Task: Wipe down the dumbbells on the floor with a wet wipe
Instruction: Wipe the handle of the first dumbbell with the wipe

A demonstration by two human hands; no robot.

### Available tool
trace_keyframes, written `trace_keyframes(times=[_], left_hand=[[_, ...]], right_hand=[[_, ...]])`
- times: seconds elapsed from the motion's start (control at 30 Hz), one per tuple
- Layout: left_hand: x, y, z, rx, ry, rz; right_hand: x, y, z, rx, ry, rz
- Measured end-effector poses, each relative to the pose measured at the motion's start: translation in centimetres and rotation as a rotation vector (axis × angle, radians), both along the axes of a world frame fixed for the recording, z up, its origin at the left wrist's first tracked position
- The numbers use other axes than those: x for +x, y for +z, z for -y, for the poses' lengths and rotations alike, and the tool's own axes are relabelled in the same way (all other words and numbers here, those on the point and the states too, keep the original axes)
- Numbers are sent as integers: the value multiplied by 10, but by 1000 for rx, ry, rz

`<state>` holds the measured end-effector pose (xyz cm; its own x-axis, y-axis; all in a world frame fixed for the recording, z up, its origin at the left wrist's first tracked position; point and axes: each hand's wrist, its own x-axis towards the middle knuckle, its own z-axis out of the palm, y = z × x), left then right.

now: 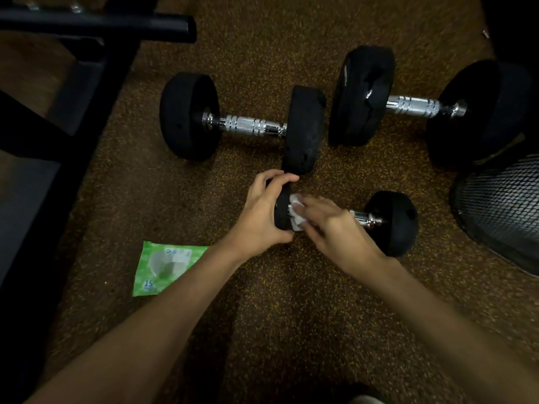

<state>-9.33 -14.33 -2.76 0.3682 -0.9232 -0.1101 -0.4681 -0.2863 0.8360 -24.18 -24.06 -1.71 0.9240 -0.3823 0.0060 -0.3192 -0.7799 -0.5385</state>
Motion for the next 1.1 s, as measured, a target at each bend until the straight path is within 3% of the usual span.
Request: trace_keyframes(times=[0.17, 0.37, 0.53, 0.7, 0.83, 1.1], left_hand=[[1, 1, 1, 26, -3, 16], [1, 3, 2, 32, -13, 49], [1, 2, 1, 11, -4, 33], [3, 0, 3, 17, -14, 40], [3, 0, 3, -7, -16, 45], [1, 0, 1, 8, -10, 48]], right_hand=[[9, 5, 29, 230, -203, -117], [28, -4, 3, 140, -210, -97], [-7, -8, 0, 26, -44, 28], [4, 7, 10, 57, -163, -37], [24, -6, -3, -80, -41, -104], [-15, -22, -3, -203, -13, 71]])
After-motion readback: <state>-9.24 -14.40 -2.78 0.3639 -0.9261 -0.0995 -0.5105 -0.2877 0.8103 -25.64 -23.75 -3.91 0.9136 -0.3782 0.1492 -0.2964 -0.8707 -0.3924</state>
